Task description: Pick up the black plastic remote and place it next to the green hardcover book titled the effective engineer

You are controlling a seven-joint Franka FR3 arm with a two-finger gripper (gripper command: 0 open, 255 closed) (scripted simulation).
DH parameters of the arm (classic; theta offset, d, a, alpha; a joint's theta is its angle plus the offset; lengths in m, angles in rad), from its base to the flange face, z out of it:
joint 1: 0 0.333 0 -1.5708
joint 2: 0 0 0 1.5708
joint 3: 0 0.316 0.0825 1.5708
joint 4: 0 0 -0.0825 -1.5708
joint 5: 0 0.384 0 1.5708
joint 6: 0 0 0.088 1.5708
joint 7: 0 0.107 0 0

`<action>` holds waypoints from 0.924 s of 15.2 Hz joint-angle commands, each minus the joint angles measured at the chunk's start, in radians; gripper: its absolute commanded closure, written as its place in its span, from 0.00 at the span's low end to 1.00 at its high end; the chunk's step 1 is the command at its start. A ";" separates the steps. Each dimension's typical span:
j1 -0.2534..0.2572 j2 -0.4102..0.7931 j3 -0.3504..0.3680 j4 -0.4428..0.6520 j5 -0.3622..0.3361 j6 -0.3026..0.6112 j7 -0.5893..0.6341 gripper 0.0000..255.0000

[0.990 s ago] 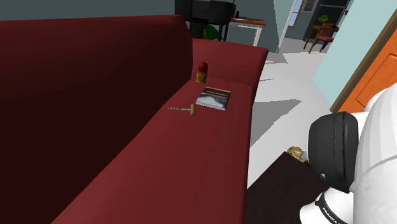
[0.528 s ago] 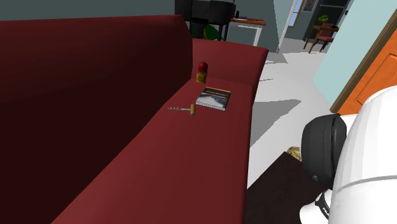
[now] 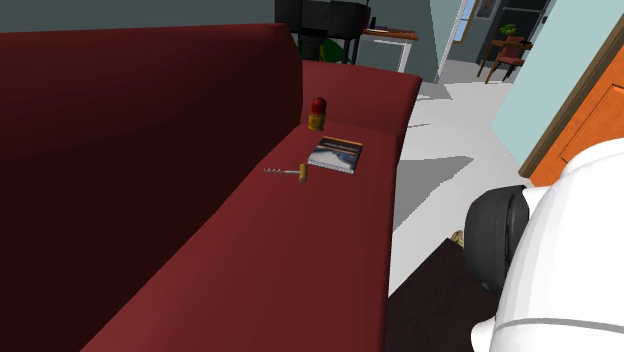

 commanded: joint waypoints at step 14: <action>0.015 -0.024 0.011 0.094 0.019 -0.107 -0.019 0.00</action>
